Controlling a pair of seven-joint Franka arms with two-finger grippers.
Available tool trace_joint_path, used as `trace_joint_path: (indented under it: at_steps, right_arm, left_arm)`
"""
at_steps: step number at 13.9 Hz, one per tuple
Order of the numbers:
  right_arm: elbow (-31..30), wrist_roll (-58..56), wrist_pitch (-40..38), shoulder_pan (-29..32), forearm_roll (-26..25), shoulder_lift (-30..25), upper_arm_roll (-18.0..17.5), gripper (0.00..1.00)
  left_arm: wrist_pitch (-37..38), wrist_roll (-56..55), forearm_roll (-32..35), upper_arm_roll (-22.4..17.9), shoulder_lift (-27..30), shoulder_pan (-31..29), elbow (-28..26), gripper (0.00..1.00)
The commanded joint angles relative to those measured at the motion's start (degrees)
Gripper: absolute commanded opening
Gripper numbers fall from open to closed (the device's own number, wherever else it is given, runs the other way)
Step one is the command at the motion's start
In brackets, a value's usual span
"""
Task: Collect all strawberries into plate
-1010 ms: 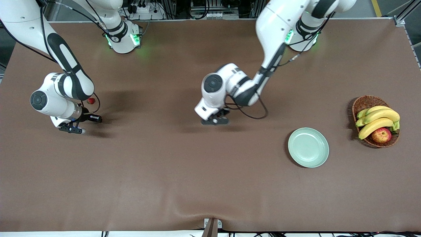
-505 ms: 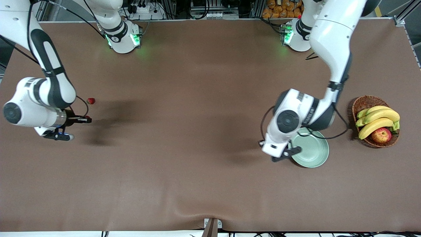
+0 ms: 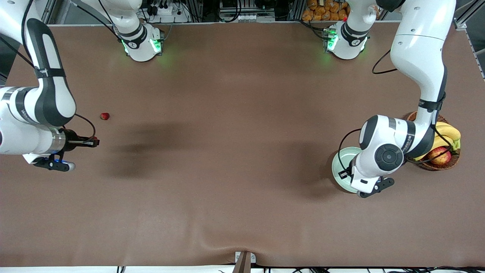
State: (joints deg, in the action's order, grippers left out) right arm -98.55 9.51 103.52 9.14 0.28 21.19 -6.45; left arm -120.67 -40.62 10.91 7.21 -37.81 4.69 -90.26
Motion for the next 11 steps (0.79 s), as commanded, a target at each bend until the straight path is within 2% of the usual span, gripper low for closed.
trace_joint_path:
  at_steps: [1,2,3,6,11]
  right_arm:
    - [1.3,6.6,-1.0,-3.1,4.4,0.3,0.2,0.0]
    - [1.9,9.1,-0.9,-4.5,6.0,0.4,0.3,0.0]
    - [2.2,12.0,-0.8,-6.1,6.7,0.4,0.3,0.0]
    - [4.3,21.2,0.3,-10.8,8.9,1.4,0.3,0.0]
    - [4.4,39.2,8.4,-21.4,10.5,4.1,0.3,0.0]
  left_arm:
    - [-1.0,1.0,1.2,0.7,-0.2,-1.3,-1.7,0.16]
    - [-1.1,1.0,1.2,0.8,-0.3,-1.3,-1.8,0.44]
    - [-1.1,1.0,1.2,0.7,-0.2,-1.2,-1.8,0.97]
    - [-1.0,1.0,1.2,0.8,0.2,-1.1,-1.5,1.0]
    - [-1.2,1.0,1.3,1.1,0.2,0.1,-1.0,1.0]
